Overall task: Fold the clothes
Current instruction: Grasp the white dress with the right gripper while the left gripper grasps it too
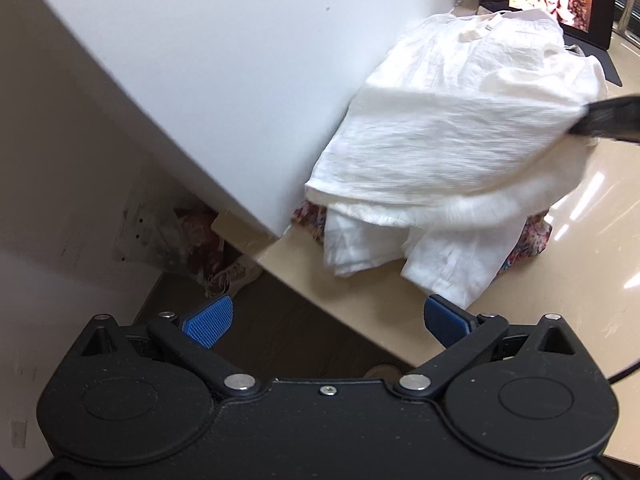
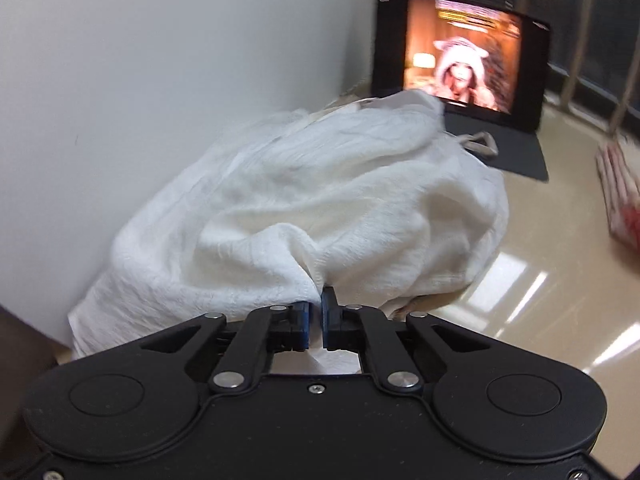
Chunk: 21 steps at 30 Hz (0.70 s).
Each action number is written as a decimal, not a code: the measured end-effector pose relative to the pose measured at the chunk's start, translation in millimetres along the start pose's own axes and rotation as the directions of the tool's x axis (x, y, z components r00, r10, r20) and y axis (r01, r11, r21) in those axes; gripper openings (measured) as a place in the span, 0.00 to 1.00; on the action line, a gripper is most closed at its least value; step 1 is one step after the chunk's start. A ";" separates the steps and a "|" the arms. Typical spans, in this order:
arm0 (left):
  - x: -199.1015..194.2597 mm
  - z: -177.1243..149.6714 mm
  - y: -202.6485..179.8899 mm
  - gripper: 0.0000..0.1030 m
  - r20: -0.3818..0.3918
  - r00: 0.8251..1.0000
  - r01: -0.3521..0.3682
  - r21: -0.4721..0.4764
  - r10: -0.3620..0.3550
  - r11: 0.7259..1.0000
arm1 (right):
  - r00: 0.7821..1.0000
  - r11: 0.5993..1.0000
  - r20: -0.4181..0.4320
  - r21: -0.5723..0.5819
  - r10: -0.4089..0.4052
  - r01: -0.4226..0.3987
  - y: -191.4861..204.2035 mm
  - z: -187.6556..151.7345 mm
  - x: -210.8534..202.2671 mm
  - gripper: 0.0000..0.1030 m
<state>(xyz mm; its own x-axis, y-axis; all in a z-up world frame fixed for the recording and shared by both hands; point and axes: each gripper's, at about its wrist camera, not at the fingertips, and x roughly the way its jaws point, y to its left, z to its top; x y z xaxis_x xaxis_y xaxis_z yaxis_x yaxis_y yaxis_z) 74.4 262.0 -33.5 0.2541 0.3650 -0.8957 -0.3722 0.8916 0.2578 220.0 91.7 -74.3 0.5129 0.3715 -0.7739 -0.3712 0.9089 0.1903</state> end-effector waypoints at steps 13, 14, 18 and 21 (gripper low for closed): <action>17.5 25.5 -46.7 1.00 0.118 0.993 0.002 0.171 -0.022 0.985 | 0.993 0.908 0.051 0.401 0.108 -0.119 -126.6 13.7 -83.2 0.03; 20.6 27.2 -53.5 1.00 0.132 0.991 -0.008 0.209 -0.020 0.978 | 0.993 0.907 0.049 0.404 0.109 -0.119 -127.0 12.5 -82.5 0.03; 34.3 29.4 -78.4 0.99 0.179 0.984 -0.086 0.388 0.017 0.918 | 0.991 0.892 0.077 0.433 0.109 -0.132 -127.5 11.4 -85.1 0.03; 43.3 22.2 -96.3 0.95 0.206 0.976 -0.168 0.534 0.065 0.828 | 0.990 0.878 0.092 0.458 0.106 -0.136 -127.9 10.5 -85.1 0.03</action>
<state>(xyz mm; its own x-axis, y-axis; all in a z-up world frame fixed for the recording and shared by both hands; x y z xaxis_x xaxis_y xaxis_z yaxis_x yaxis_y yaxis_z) 141.1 197.9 -89.1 0.4080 0.4697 -0.7829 0.1259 0.8203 0.5578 231.9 -54.2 -26.5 0.5398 0.4813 -0.6906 -0.0410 0.8345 0.5495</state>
